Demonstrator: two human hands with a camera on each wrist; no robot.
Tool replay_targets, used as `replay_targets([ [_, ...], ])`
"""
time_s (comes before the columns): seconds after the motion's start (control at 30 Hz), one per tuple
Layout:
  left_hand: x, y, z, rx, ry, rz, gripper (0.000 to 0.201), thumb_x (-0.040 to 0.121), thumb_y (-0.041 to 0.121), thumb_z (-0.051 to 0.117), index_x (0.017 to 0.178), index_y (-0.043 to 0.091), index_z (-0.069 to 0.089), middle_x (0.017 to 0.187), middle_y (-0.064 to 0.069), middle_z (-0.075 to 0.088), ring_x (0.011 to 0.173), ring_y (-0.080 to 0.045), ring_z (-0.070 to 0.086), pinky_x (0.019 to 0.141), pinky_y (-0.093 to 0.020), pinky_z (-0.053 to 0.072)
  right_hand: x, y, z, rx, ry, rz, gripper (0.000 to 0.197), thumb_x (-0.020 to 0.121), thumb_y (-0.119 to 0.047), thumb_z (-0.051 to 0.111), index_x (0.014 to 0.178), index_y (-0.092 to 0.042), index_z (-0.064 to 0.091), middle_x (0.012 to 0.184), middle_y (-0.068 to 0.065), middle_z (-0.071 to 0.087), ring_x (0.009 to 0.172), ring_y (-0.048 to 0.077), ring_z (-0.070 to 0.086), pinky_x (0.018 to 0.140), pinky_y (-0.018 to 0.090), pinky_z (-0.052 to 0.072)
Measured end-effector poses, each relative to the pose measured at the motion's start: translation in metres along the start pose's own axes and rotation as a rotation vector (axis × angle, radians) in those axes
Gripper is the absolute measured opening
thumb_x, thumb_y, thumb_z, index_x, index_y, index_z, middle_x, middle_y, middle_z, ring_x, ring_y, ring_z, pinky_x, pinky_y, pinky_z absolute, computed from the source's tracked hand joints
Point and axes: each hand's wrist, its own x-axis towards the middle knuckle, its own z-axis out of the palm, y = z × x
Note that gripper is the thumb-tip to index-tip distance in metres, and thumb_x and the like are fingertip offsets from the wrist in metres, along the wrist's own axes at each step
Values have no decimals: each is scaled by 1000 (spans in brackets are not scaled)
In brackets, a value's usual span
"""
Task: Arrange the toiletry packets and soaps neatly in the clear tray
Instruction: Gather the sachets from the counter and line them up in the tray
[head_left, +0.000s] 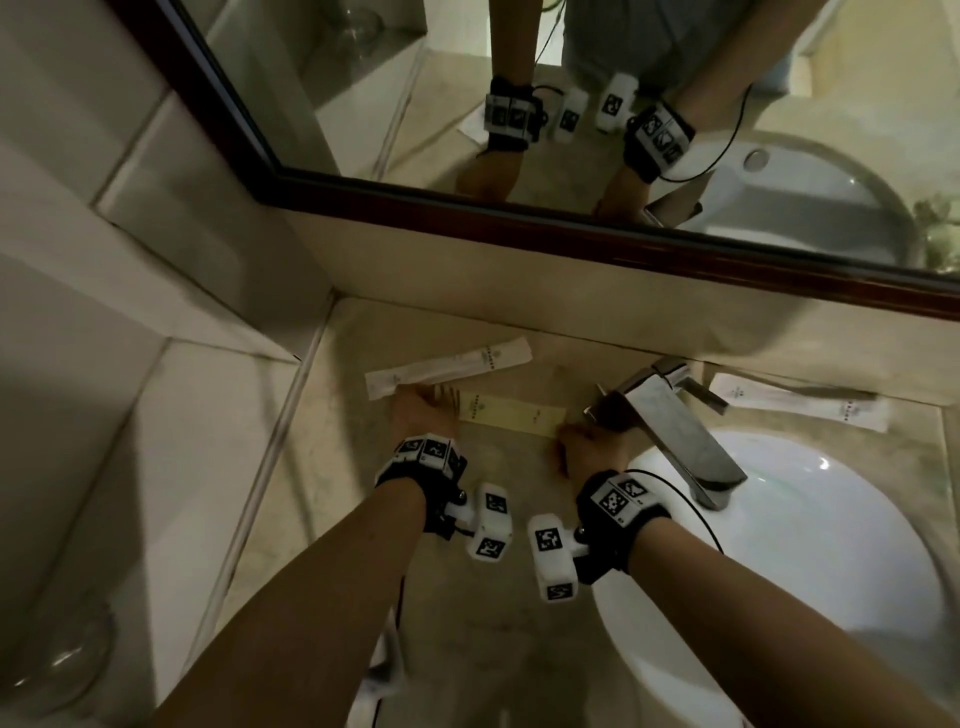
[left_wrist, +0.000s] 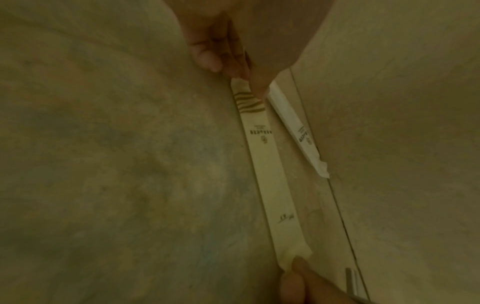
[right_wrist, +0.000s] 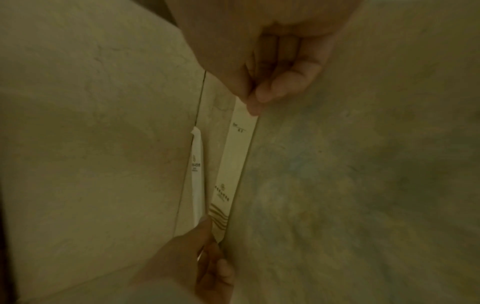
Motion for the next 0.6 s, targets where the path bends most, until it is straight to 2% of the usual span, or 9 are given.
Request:
replay_targets([
  [0.07, -1, 1, -4, 49, -13, -30, 26, 94, 18, 57, 110, -1, 63, 117, -20, 64, 109, -33, 61, 85, -32, 48, 0, 0, -2, -14, 0, -14, 31, 86, -12, 58, 56, -12, 52, 56, 6, 54, 56, 25, 53, 60, 36, 50],
  [0.1, -1, -1, -6, 70, -29, -43, 25, 94, 18, 56, 110, 0, 65, 117, -20, 65, 108, -33, 62, 83, -32, 49, -1, -1, -4, -21, -9, -16, 33, 87, -12, 58, 55, -13, 51, 55, 5, 53, 57, 25, 53, 60, 35, 49],
  [0.17, 0, -5, -9, 70, -59, -54, 24, 93, 18, 56, 110, 4, 67, 115, -18, 67, 105, -32, 64, 82, -31, 49, -2, 2, -7, -23, -26, -13, 32, 88, -12, 56, 56, -13, 51, 55, 3, 53, 54, 23, 51, 53, 28, 44],
  [0.23, -4, -10, -11, 58, -85, -41, 26, 92, 18, 56, 113, 6, 67, 119, -16, 66, 108, -31, 63, 88, -33, 50, -4, 8, -11, -39, -33, -12, 23, 86, -13, 56, 63, -8, 57, 56, 6, 56, 53, 24, 53, 49, 25, 41],
  [0.3, -11, -12, -14, 47, -96, -17, 28, 94, 18, 54, 117, 7, 65, 123, -15, 64, 110, -32, 61, 93, -34, 50, -7, 16, -15, -41, -34, -26, 19, 84, -15, 59, 67, -7, 63, 60, 9, 60, 57, 26, 56, 51, 28, 45],
  [0.37, -23, -14, -18, 60, -102, 11, 30, 96, 19, 49, 118, 7, 65, 124, -15, 63, 111, -32, 60, 89, -30, 47, -10, 25, -21, -52, -51, -32, 28, 84, -16, 60, 56, -13, 62, 58, 9, 61, 59, 27, 57, 59, 37, 50],
  [0.43, -36, -21, -22, 83, -109, 35, 33, 97, 21, 45, 121, 8, 64, 126, -15, 62, 112, -31, 60, 89, -30, 47, -18, 34, -28, -59, -82, -25, 31, 82, -15, 60, 51, -12, 60, 58, 11, 62, 61, 29, 58, 64, 43, 52],
  [0.53, -59, -32, -26, 116, -106, 61, 35, 97, 23, 45, 125, 12, 62, 128, -13, 62, 115, -31, 59, 94, -31, 47, -31, 49, -43, -41, -90, -35, 24, 74, -12, 58, 50, -10, 62, 55, 12, 60, 60, 32, 59, 61, 46, 52],
  [0.6, -76, -40, -26, 140, -116, 96, 35, 96, 21, 46, 125, 11, 63, 129, -13, 62, 117, -32, 58, 96, -32, 46, -40, 59, -59, -9, -96, -50, 25, 76, -10, 56, 52, -10, 62, 52, 13, 55, 52, 29, 53, 55, 43, 49],
])
